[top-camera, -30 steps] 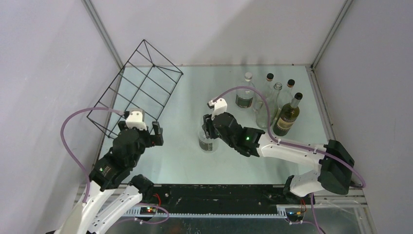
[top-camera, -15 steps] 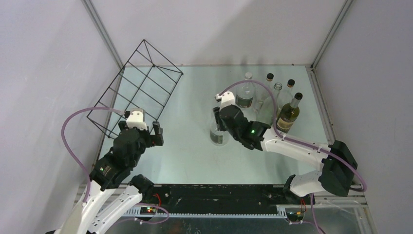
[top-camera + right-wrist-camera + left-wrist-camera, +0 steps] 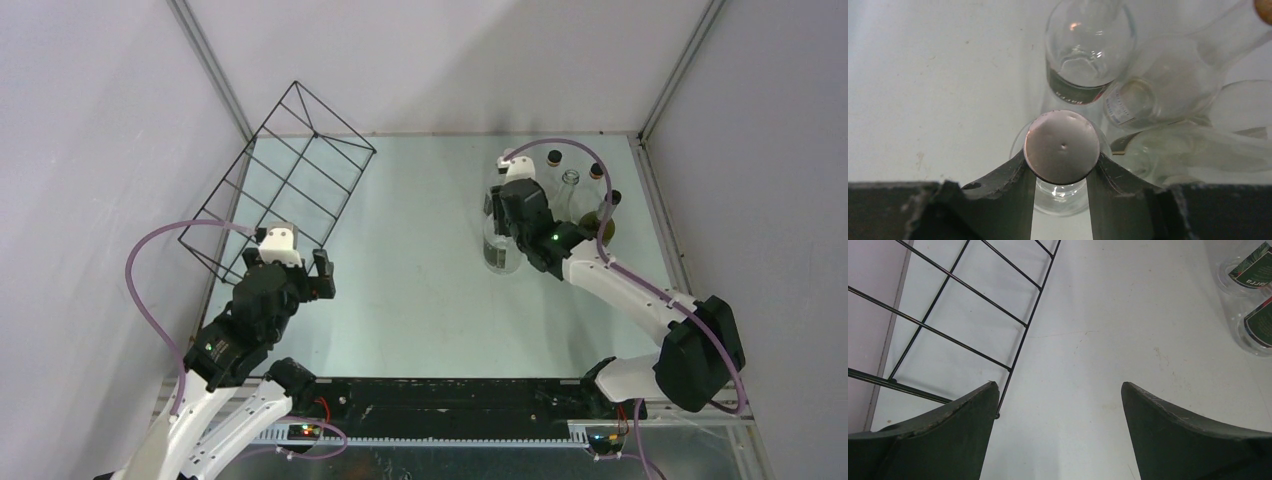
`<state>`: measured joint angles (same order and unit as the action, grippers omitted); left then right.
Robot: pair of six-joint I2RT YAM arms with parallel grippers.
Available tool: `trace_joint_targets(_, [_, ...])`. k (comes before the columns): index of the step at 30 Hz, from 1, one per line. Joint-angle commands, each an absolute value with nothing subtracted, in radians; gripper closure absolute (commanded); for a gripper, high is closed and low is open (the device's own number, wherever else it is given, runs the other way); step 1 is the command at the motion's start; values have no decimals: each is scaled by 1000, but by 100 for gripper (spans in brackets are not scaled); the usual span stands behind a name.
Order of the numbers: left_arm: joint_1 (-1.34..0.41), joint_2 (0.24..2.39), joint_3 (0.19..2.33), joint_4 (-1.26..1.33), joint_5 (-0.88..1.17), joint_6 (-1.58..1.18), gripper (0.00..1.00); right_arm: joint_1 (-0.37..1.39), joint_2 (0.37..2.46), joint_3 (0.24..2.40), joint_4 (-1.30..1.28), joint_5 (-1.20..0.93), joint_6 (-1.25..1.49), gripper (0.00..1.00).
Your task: Take the wine bottle off the wine rack
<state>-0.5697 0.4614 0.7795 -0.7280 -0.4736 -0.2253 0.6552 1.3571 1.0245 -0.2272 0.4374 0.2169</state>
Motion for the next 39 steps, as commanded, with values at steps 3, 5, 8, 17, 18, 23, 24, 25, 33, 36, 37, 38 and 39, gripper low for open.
trace_joint_targets(3, [-561, 457, 771, -711, -506, -204, 0, 574, 1330, 1071, -53, 390, 179, 100])
trace_joint_targets(5, [-561, 457, 772, -711, -507, -205, 0, 557, 1339, 1071, -28, 377, 173, 100])
trace_joint_targets(8, [-561, 455, 770, -711, -509, -206, 0, 532, 1344, 1071, 24, 354, 174, 100])
trace_joint_targets(17, [-561, 460, 769, -706, -509, -204, 0, 495, 1378, 1070, 139, 319, 166, 100])
trace_joint_targets(18, [-561, 459, 769, -706, -510, -204, 0, 495, 1385, 1070, 141, 319, 153, 100])
trace_joint_targets(23, [-561, 458, 767, -707, -512, -203, 0, 493, 1404, 1071, 135, 330, 105, 88])
trace_joint_targets(24, [-560, 456, 767, -706, -512, -203, 0, 493, 1406, 1070, 132, 330, 99, 80])
trace_joint_targets(25, [-561, 455, 767, -706, -513, -203, 0, 493, 1406, 1071, 123, 328, 97, 75])
trace_joint_targets(33, [-561, 444, 766, -708, -520, -206, 0, 495, 1377, 1071, 42, 315, 109, 38])
trace_joint_targets(36, [-561, 441, 766, -706, -521, -207, 0, 498, 1345, 1070, 14, 313, 114, 31])
trace_joint_targets(37, [-561, 441, 765, -705, -521, -207, 0, 497, 1325, 1070, 10, 306, 114, 30])
trace_joint_targets(38, [-561, 442, 765, -705, -521, -208, 0, 500, 1313, 1070, 6, 303, 114, 27])
trace_joint_targets(39, [-561, 443, 765, -704, -521, -209, 0, 502, 1286, 1071, 5, 297, 114, 26])
